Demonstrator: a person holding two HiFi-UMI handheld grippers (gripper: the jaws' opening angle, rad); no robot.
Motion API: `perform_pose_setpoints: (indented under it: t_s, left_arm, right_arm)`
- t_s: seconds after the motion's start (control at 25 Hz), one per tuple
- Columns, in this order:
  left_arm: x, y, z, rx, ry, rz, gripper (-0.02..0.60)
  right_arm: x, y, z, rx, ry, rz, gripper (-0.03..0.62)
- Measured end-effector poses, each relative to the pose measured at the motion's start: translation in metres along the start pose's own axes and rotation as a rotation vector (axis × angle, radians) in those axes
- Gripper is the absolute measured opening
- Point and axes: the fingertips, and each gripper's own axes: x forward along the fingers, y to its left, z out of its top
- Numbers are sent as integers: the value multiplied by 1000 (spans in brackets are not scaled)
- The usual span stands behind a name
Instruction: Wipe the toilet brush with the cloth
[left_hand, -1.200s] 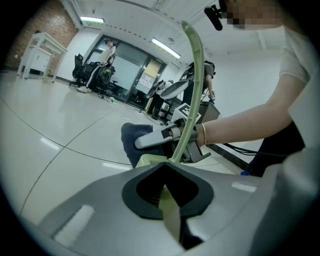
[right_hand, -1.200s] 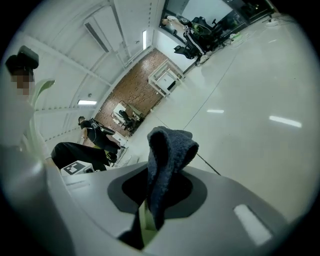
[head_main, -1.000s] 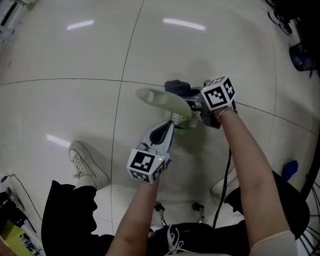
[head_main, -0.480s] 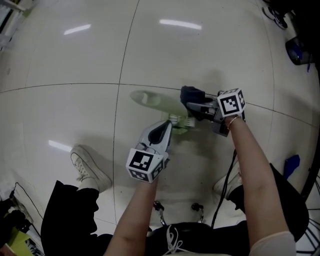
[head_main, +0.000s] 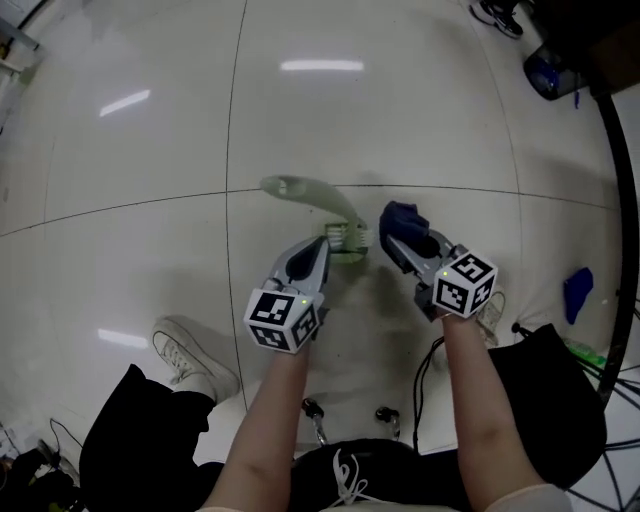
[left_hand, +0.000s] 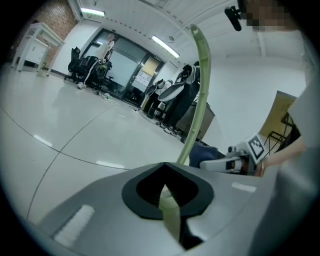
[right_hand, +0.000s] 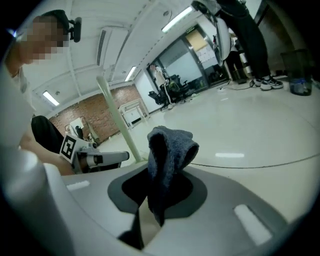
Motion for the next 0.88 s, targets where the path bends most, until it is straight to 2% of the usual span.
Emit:
perform_pose_setpoints:
  t_s: [0.12, 0.2, 0.36, 0.48, 0.56, 0.72, 0.88]
  left_arm:
    - [-13, 11, 19, -2, -35, 14, 6]
    - [-22, 28, 34, -18, -70, 49, 6]
    - [-45, 70, 63, -62, -149, 144, 6]
    - [-64, 92, 70, -76, -166, 188, 6]
    - [-74, 105, 73, -81, -168, 205, 6]
    - [-92, 127, 81, -85, -181, 224, 6]
    - [-101, 145, 81, -90, -173, 230, 6]
  right_arm:
    - [-10, 45, -8, 45, -88, -7, 64]
    - [-1, 78, -23, 78, -98, 17, 64]
    - [44, 142, -49, 54, 13, 63, 64]
    - [83, 162, -59, 112, 85, -20, 64]
    - [109, 162, -55, 245, 69, -85, 64]
    - [145, 139, -31, 607, -98, -214, 64]
    - [154, 106, -14, 804, -272, -354, 64]
